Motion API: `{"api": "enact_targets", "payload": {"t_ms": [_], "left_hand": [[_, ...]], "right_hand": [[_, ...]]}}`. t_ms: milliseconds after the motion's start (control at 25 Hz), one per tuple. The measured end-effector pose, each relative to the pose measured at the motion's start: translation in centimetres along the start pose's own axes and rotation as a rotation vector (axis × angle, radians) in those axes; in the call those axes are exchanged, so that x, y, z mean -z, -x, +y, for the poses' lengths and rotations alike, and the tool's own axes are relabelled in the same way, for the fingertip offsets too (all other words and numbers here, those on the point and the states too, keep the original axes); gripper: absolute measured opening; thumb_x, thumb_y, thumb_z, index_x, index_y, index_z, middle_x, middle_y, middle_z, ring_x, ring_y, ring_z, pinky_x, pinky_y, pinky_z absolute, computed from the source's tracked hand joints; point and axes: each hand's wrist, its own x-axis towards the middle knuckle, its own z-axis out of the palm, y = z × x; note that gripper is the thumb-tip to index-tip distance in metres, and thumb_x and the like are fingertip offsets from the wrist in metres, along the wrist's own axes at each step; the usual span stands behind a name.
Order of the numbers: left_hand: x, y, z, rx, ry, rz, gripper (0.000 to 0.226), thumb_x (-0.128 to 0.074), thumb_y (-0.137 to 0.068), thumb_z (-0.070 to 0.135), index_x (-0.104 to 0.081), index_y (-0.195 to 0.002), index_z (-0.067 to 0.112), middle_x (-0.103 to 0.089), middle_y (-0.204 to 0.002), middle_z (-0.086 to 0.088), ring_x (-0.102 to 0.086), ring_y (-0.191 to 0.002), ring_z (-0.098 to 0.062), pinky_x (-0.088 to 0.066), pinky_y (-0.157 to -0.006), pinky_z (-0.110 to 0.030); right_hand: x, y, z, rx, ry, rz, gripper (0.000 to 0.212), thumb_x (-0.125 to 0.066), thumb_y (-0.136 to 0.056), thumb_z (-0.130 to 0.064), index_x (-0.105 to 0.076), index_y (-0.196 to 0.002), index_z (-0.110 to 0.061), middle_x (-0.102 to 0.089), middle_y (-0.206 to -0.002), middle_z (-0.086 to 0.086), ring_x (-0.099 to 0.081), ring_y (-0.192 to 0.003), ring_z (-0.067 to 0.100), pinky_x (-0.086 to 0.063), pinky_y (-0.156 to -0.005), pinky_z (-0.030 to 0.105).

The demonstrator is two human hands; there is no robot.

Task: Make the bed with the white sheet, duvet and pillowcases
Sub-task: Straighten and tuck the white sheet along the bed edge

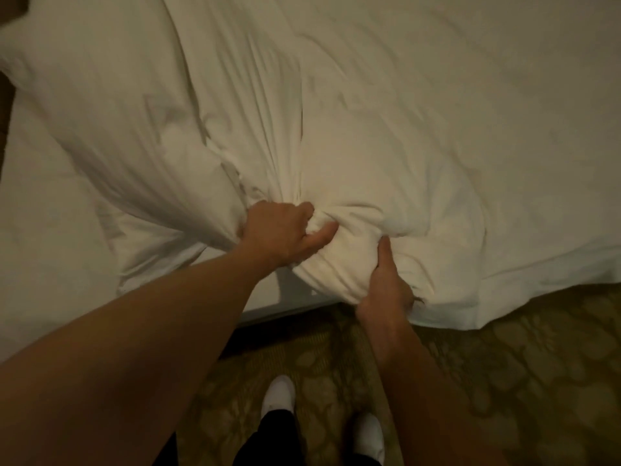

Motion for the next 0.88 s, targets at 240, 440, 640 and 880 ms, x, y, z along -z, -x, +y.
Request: {"api": "enact_targets", "payload": {"t_ms": [240, 440, 640, 880], "left_hand": [[-2.7, 2.6, 4.0, -0.007, -0.115, 0.036, 0.079, -0.015, -0.083, 0.082, -0.068, -0.098, 0.025, -0.070, -0.091, -0.003, -0.065, -0.081, -0.027, -0.037, -0.077, -0.039], [-1.7, 2.8, 1.3, -0.062, -0.051, 0.179, 0.064, -0.028, -0.094, 0.068, -0.064, -0.106, 0.016, -0.064, -0.099, -0.008, -0.057, -0.094, -0.031, -0.039, -0.088, -0.044], [0.4, 4.3, -5.3, -0.020, -0.204, 0.323, 0.063, -0.039, -0.094, 0.065, -0.055, -0.114, 0.007, -0.055, -0.113, -0.016, -0.049, -0.102, -0.035, -0.037, -0.092, -0.047], [-0.2, 4.8, -9.9, -0.003, -0.292, 0.240, 0.062, -0.025, -0.100, 0.061, -0.058, -0.104, 0.009, -0.059, -0.103, -0.015, -0.051, -0.097, -0.034, -0.038, -0.094, -0.047]], "right_hand": [[6.3, -2.3, 0.4, 0.178, 0.297, 0.059, 0.102, -0.075, -0.075, -0.066, -0.040, -0.147, -0.003, -0.052, -0.143, 0.012, -0.053, -0.124, 0.027, -0.041, -0.095, 0.026], [4.7, -3.1, -0.1, 0.136, 0.315, -0.028, 0.103, -0.067, -0.085, -0.061, -0.020, -0.155, -0.001, -0.033, -0.158, 0.013, -0.038, -0.139, 0.028, -0.031, -0.109, 0.027], [2.8, 0.9, -0.8, 0.179, 0.401, 0.037, 0.119, -0.064, -0.085, -0.065, 0.005, -0.156, 0.002, -0.006, -0.164, 0.019, -0.013, -0.150, 0.032, -0.015, -0.120, 0.041], [0.2, 5.5, 2.1, 1.080, 1.159, -0.066, 0.097, -0.047, -0.086, -0.075, -0.002, -0.156, -0.026, 0.002, -0.163, 0.008, 0.006, -0.148, 0.038, -0.010, -0.112, 0.067]]}}
